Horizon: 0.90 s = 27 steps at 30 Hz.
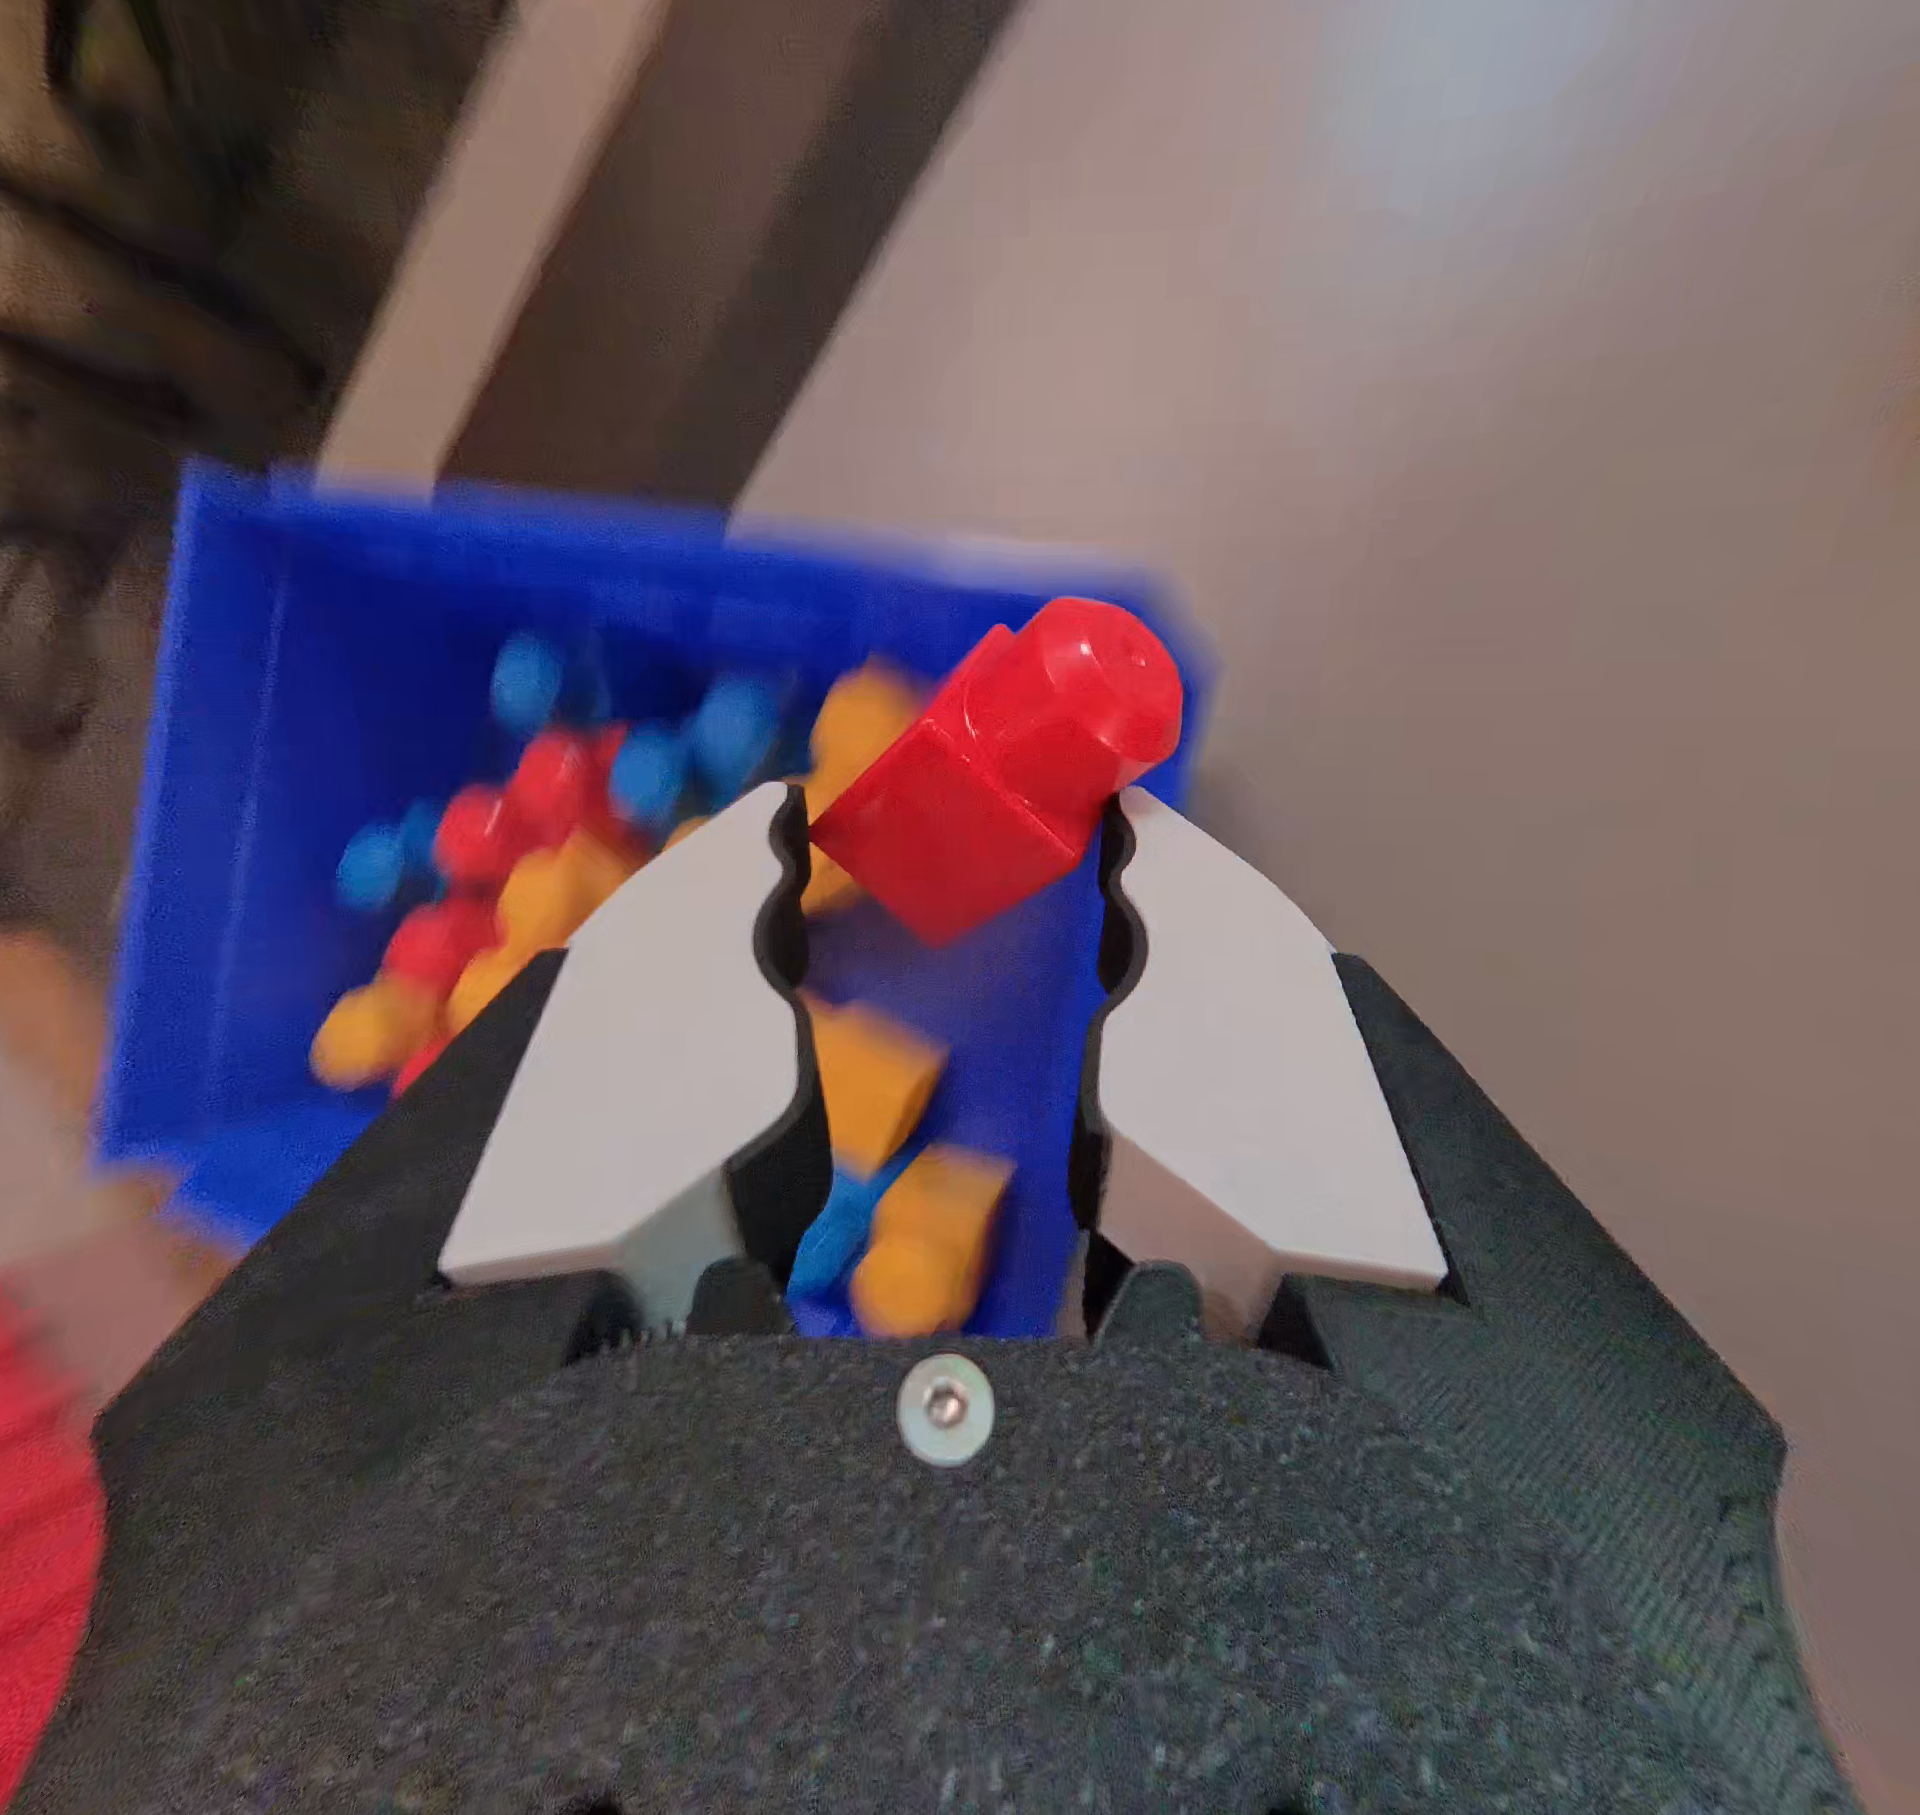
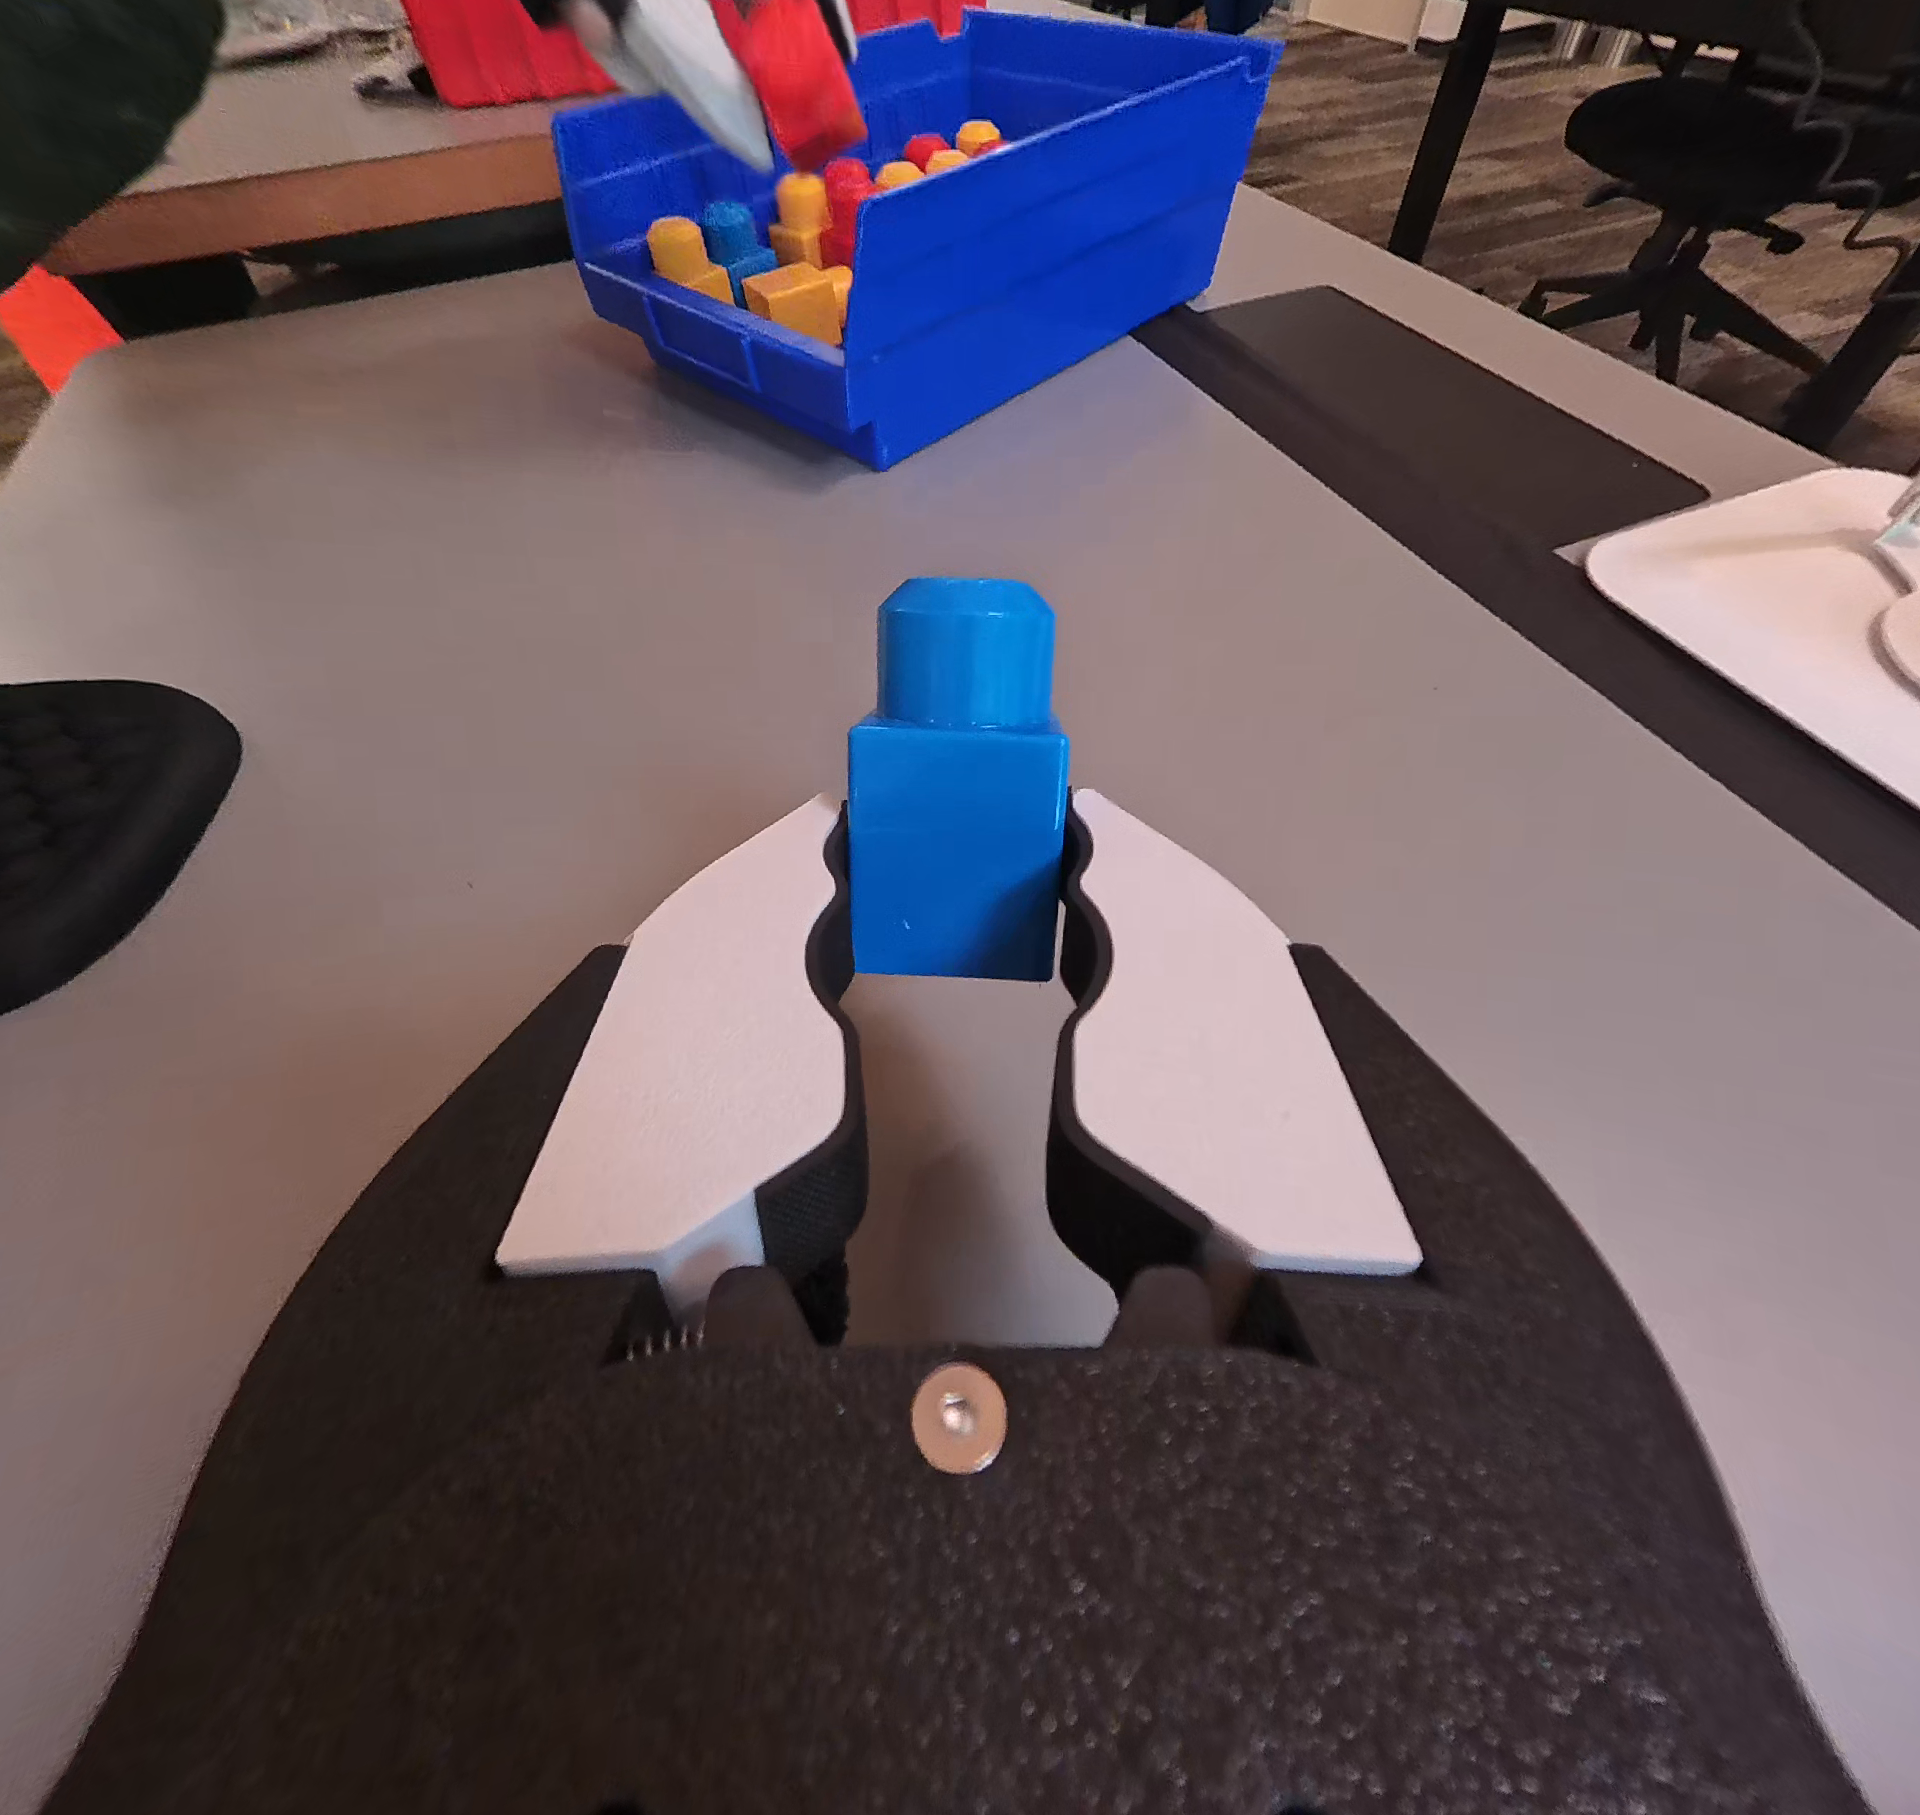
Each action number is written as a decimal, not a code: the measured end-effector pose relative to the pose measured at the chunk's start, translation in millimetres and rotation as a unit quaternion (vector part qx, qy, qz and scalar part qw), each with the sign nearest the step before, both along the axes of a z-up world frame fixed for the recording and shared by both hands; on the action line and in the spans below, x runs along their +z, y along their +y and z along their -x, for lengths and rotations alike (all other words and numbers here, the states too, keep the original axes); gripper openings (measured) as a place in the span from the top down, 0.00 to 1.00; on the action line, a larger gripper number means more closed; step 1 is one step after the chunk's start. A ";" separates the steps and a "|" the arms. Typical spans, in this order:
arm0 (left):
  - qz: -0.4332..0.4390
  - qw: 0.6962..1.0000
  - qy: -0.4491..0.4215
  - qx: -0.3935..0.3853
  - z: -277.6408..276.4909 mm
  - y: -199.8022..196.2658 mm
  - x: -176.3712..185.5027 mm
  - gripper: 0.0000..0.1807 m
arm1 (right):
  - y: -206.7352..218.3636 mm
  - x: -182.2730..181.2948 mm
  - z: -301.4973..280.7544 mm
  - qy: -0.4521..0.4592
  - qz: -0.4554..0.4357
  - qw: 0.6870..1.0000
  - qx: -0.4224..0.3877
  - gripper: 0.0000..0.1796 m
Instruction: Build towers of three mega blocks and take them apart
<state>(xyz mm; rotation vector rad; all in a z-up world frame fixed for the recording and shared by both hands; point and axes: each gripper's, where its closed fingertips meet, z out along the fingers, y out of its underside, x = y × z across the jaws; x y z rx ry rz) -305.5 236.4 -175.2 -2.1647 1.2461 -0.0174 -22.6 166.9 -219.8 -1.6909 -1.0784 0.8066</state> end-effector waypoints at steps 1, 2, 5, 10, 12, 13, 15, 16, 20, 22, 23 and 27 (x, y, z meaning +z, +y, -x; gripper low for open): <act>-0.013 0.996 -0.084 -0.023 -29.4 -10.2 22.3 0.70 | -0.3 1.9 1.6 0.003 -0.004 1.000 0.000 0.79; -0.022 0.985 -0.162 -0.051 -58.2 -22.9 43.7 0.70 | -0.8 4.3 3.4 0.007 -0.008 1.000 0.000 0.79; -0.003 0.931 -0.343 -0.125 -134.4 -64.7 82.0 0.70 | -3.2 11.1 7.4 0.010 -0.027 1.000 -0.002 0.79; 0.171 0.885 -0.424 -0.093 -234.0 -86.2 18.9 0.70 | -1.0 23.4 -2.8 0.007 -0.048 0.999 -0.017 0.79; 0.244 0.881 -0.401 -0.063 -260.8 -87.9 -27.3 0.70 | 5.0 32.8 -15.1 0.020 -0.051 0.998 -0.034 0.79; 0.278 0.879 -0.385 -0.053 -270.3 -90.8 -47.3 0.70 | 8.6 37.2 -22.7 0.027 -0.052 0.997 -0.045 0.79; 0.314 0.885 -0.342 -0.038 -278.9 -96.0 -78.5 0.70 | 16.1 44.2 -38.1 0.039 -0.054 0.996 -0.066 0.79; 0.314 0.894 -0.318 -0.030 -278.5 -96.0 -90.0 0.70 | 20.0 46.9 -44.9 0.047 -0.053 0.995 -0.075 0.79; 0.252 0.936 -0.246 -0.021 -269.1 -88.4 -109.5 0.66 | 31.6 49.0 -59.7 0.073 -0.033 0.992 -0.097 0.79; 0.218 0.952 -0.212 -0.024 -262.0 -84.3 -114.4 0.67 | 33.2 44.3 -59.7 0.072 -0.026 0.992 -0.099 0.79; 0.197 0.961 -0.193 -0.027 -257.6 -81.7 -116.4 0.66 | 33.2 41.6 -58.7 0.068 -0.024 0.993 -0.098 0.79; 0.094 0.984 -0.118 -0.090 -249.5 -71.6 -105.4 0.65 | 32.2 36.7 -54.5 0.054 -0.027 0.994 -0.094 0.79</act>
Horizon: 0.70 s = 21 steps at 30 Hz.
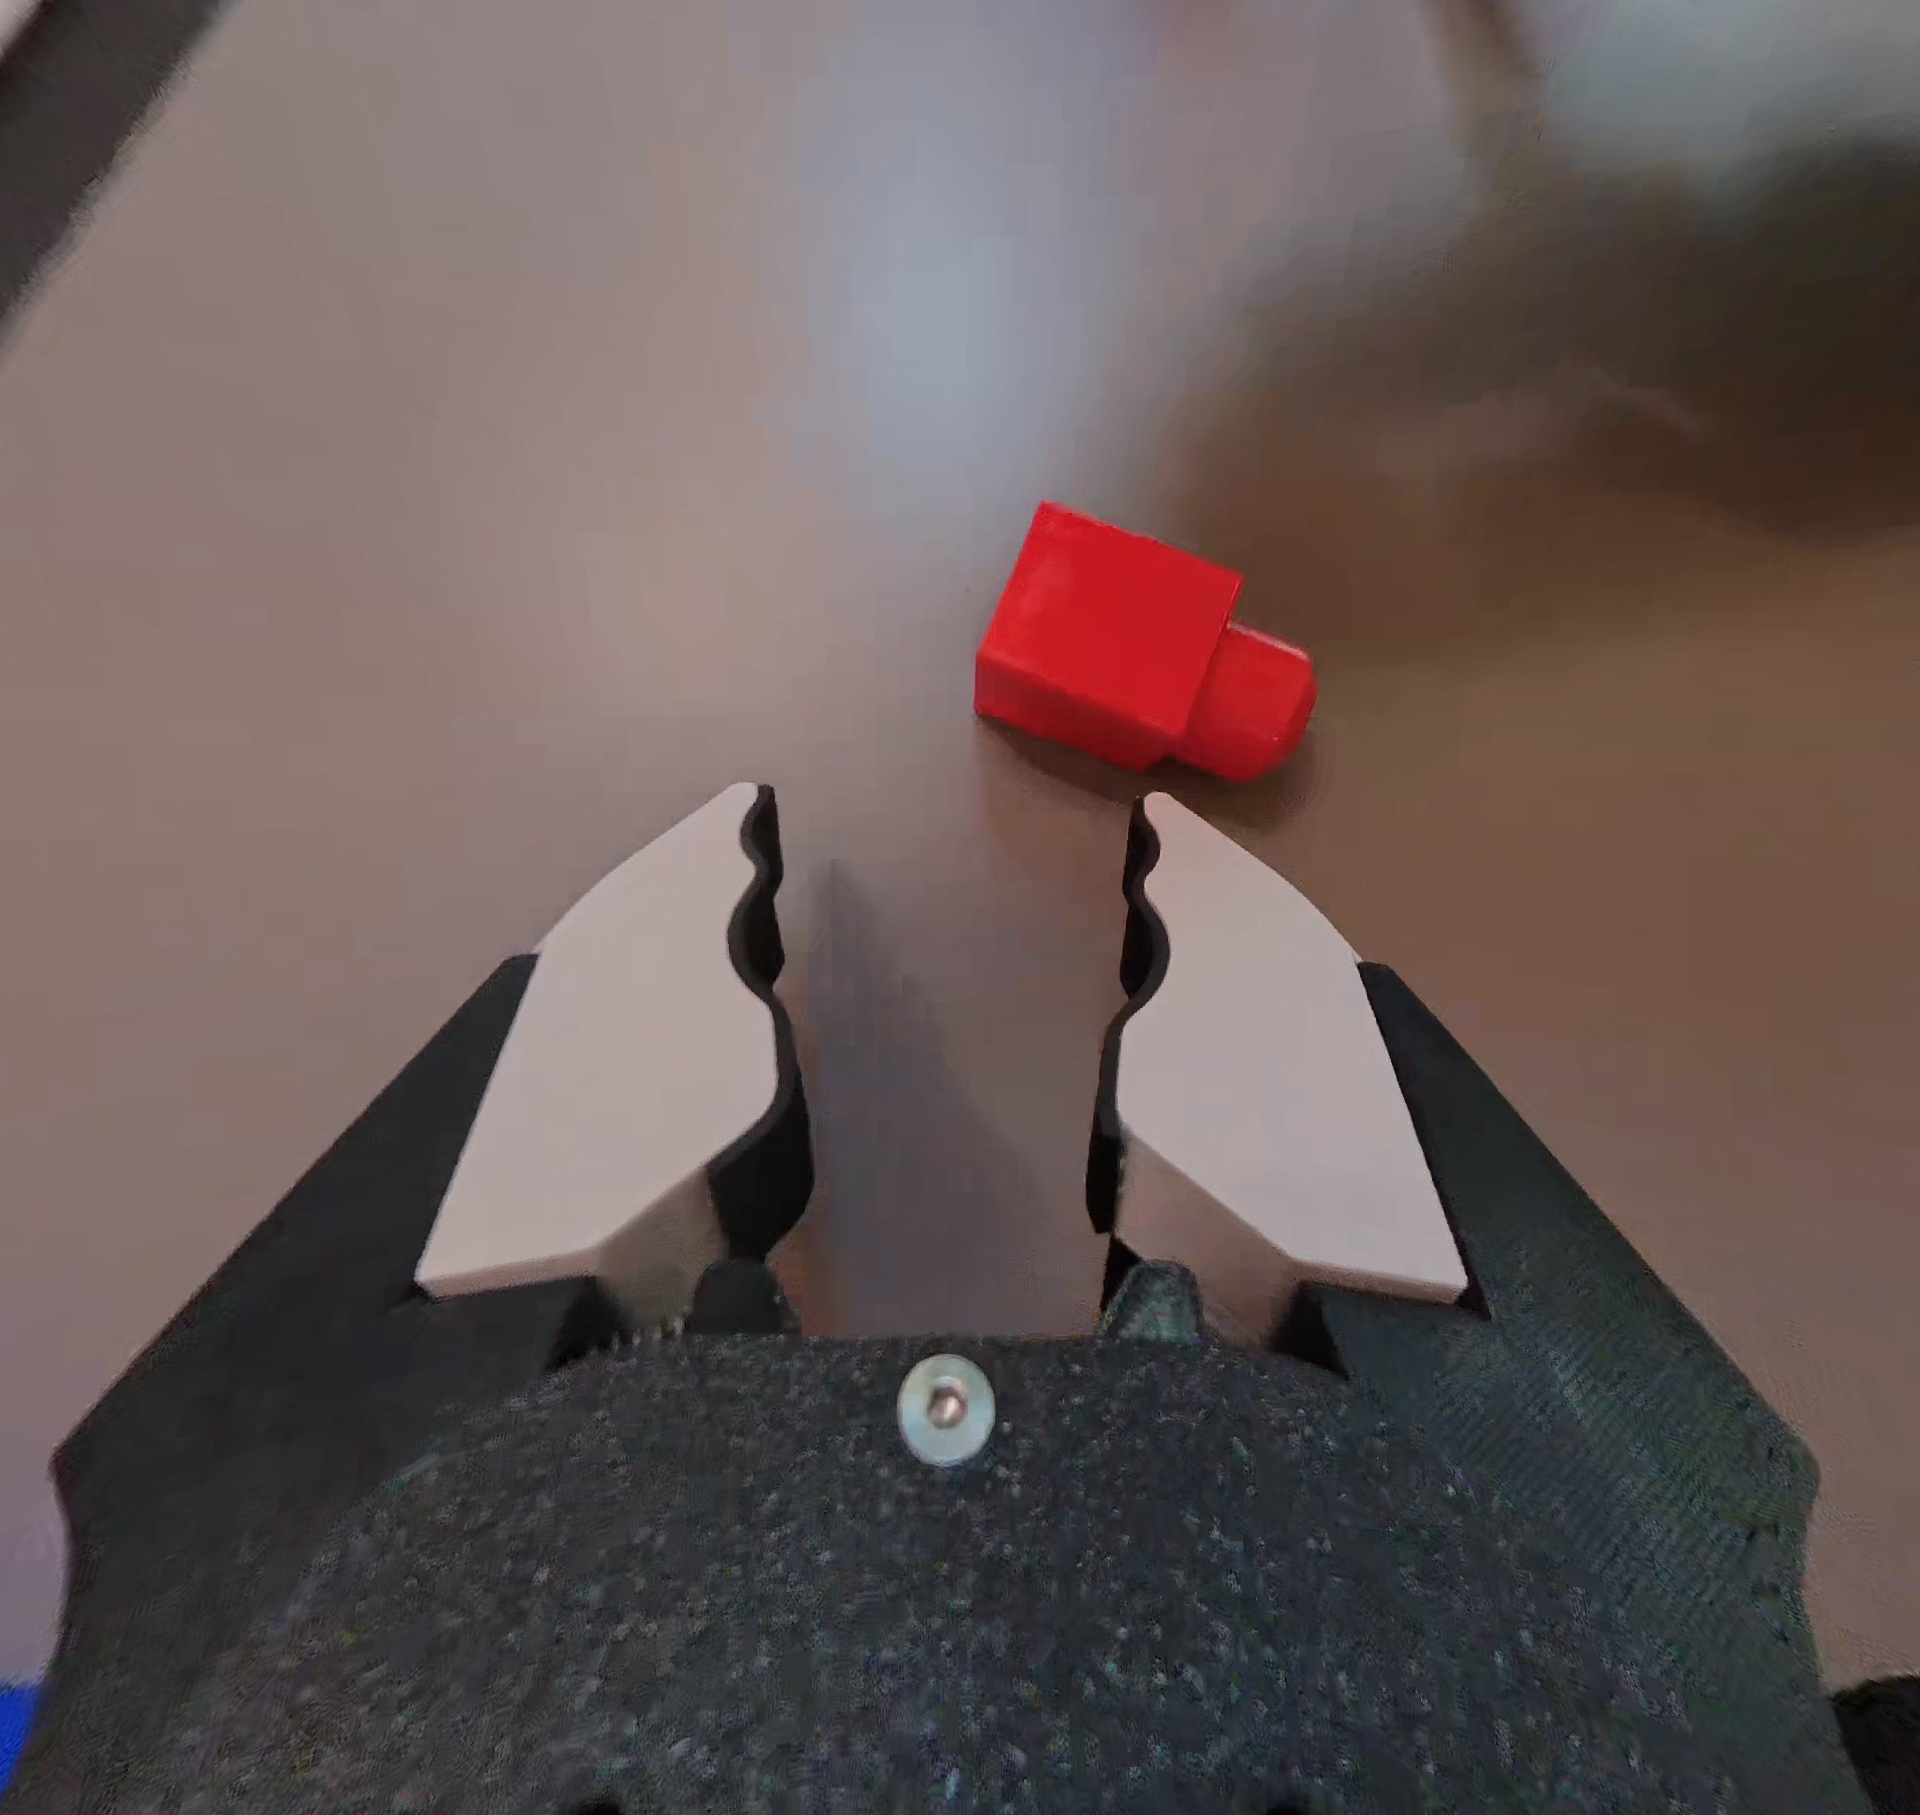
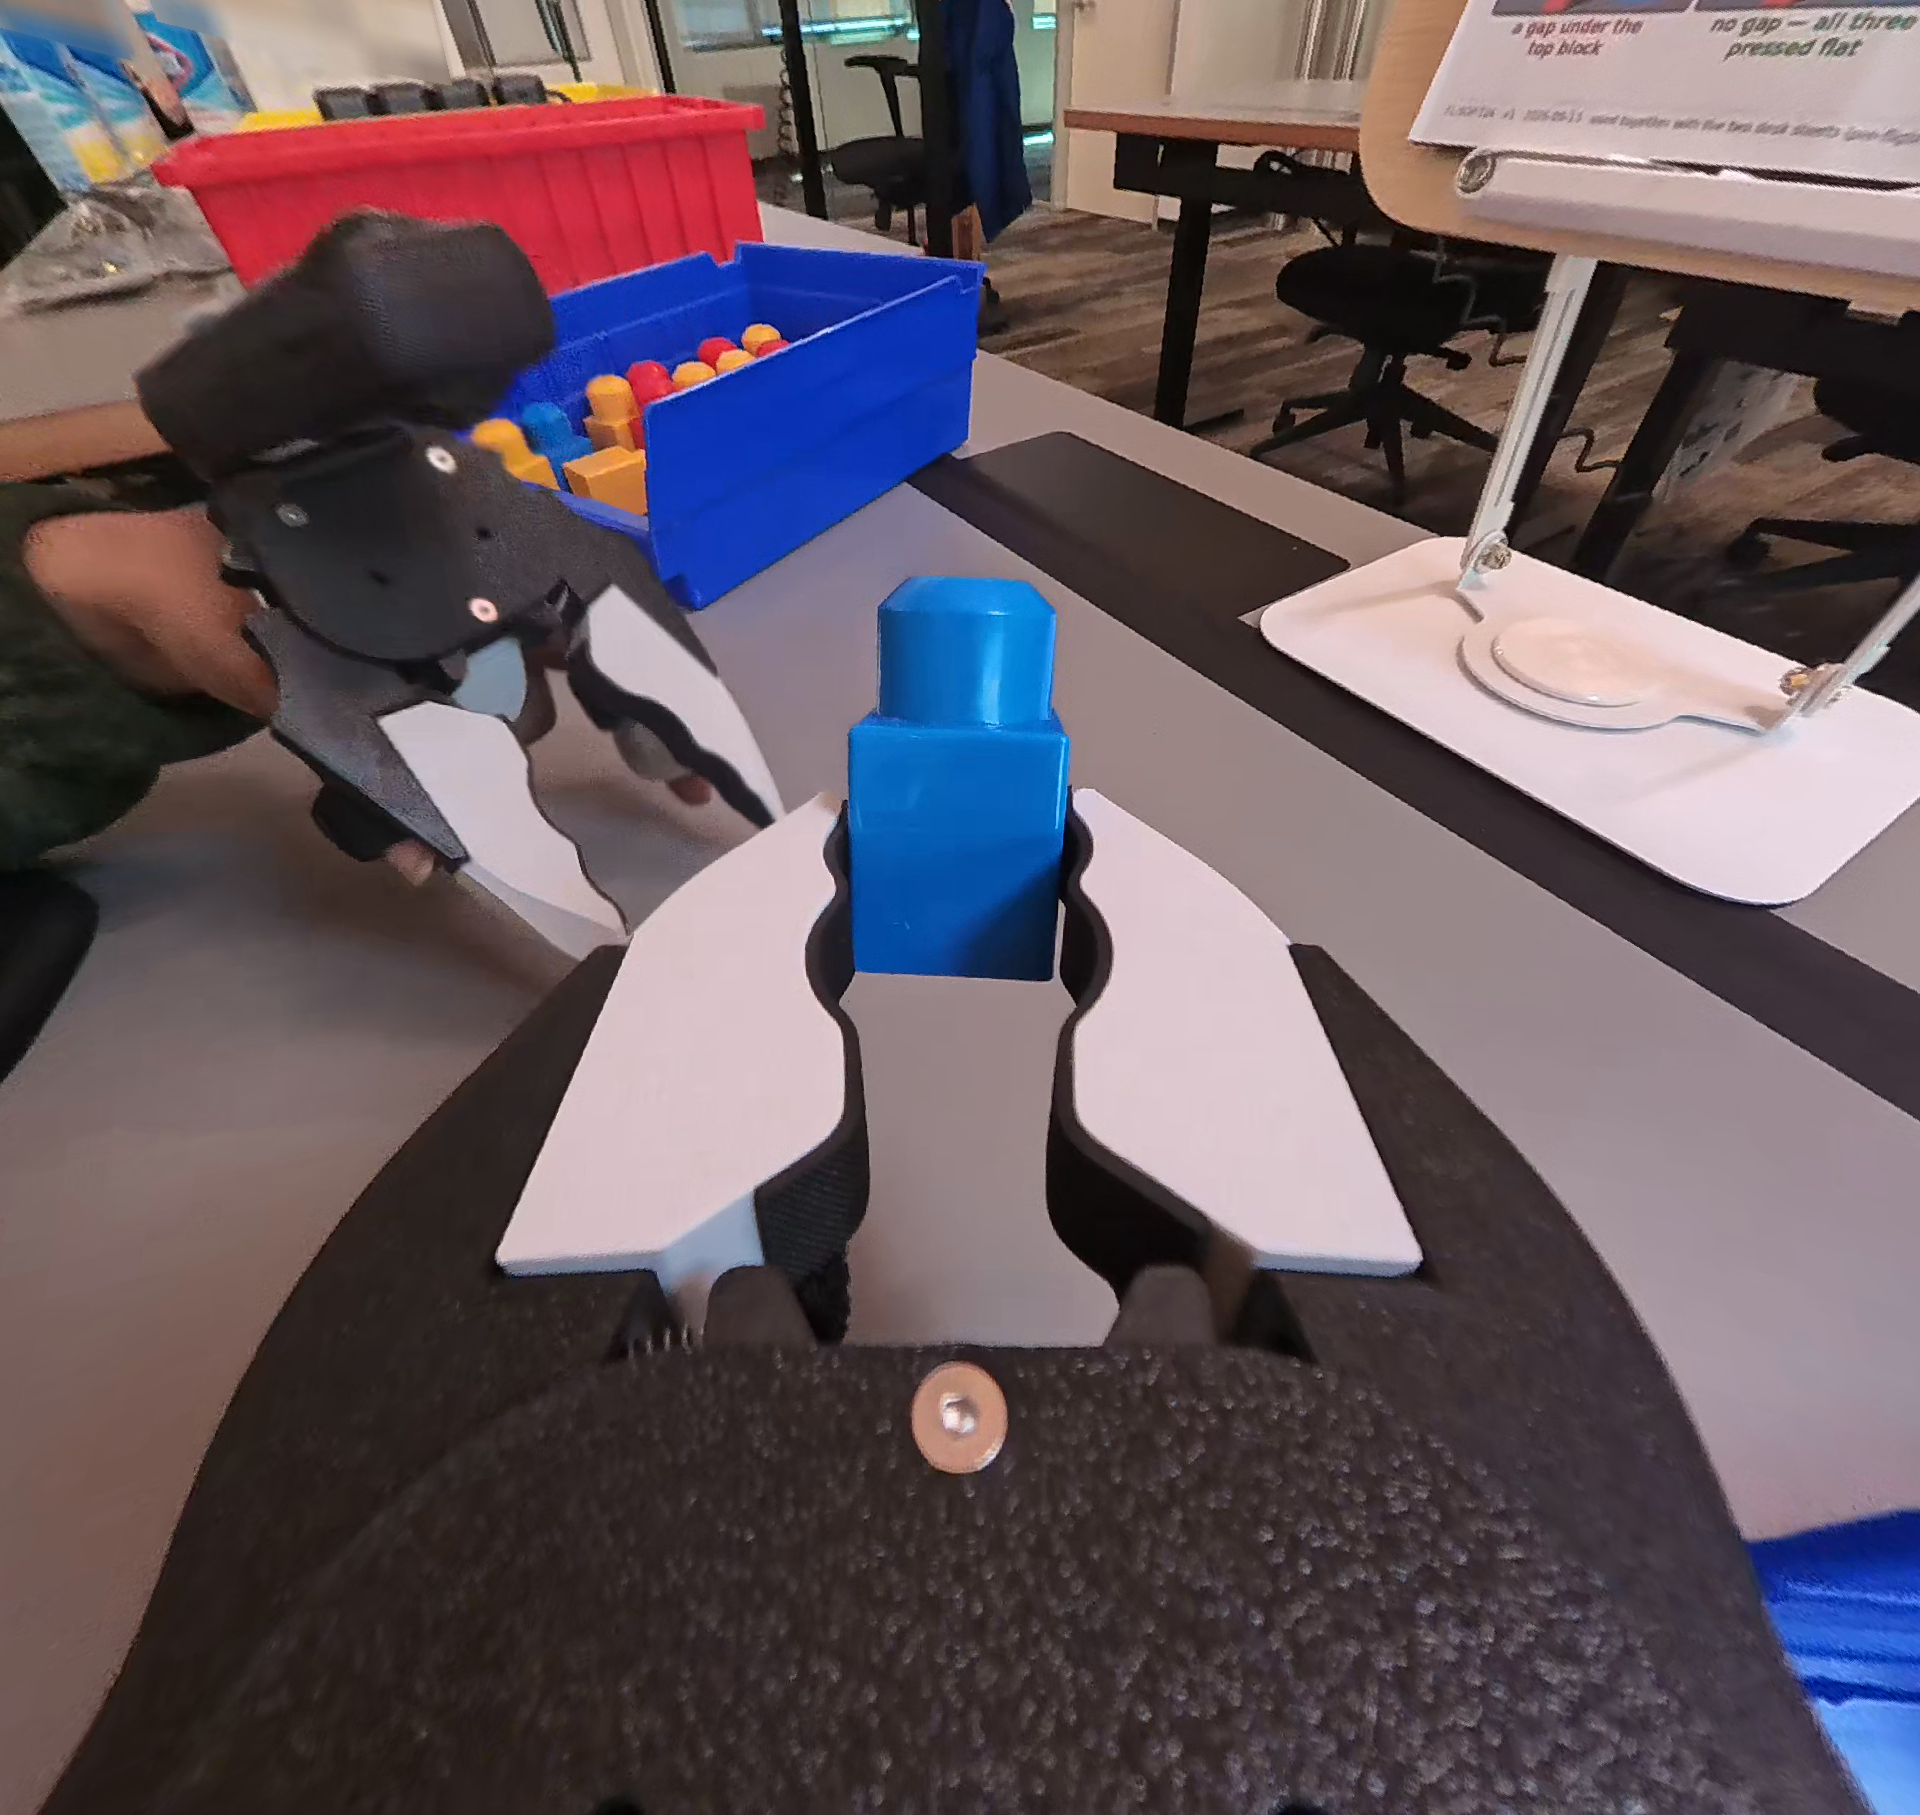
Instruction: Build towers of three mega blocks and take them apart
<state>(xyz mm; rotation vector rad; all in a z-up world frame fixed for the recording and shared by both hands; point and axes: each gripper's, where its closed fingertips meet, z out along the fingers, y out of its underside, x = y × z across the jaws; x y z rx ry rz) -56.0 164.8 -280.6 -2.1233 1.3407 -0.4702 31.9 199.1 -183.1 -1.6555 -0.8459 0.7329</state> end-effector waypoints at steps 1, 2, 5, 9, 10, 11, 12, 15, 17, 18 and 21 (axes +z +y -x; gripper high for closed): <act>-0.038 0.999 0.024 -0.031 -1.5 2.2 6.0 0.65 | 0.1 -0.4 0.5 0.000 0.001 1.000 0.001 0.79; -0.081 0.992 0.060 -0.075 -3.6 2.5 11.4 0.64 | 0.3 -1.2 0.7 -0.001 0.003 1.000 0.001 0.79; -0.193 0.932 0.208 -0.225 -9.3 -1.1 19.6 0.63 | 1.4 -3.9 -1.1 -0.003 0.007 1.000 -0.001 0.79; -0.292 0.803 0.358 -0.376 -17.6 -1.1 16.2 0.65 | 6.3 2.0 -11.5 0.006 0.005 1.000 -0.013 0.79; -0.306 0.769 0.386 -0.409 -18.1 -1.4 12.4 0.65 | 7.8 4.6 -15.3 0.012 0.006 1.000 -0.016 0.79; -0.314 0.738 0.404 -0.440 -19.2 -2.9 7.9 0.64 | 9.1 6.4 -19.0 0.018 0.009 1.000 -0.019 0.79; -0.321 0.709 0.418 -0.468 -20.8 -4.4 3.7 0.64 | 10.5 7.5 -22.6 0.023 0.012 0.999 -0.021 0.79; -0.319 0.644 0.454 -0.527 -23.1 -7.2 -9.0 0.62 | 14.8 7.5 -31.6 0.030 0.016 0.999 -0.030 0.79; -0.324 0.604 0.481 -0.546 -24.8 0.0 -10.8 0.63 | 17.0 6.9 -34.9 0.034 0.020 0.999 -0.032 0.79; -0.317 0.599 0.490 -0.548 -24.9 2.9 -11.7 0.65 | 17.7 6.6 -35.6 0.037 0.022 0.999 -0.032 0.79; -0.288 0.600 0.507 -0.548 -18.5 5.1 -14.5 0.79 | 17.7 4.3 -36.4 0.034 0.026 0.999 -0.030 0.79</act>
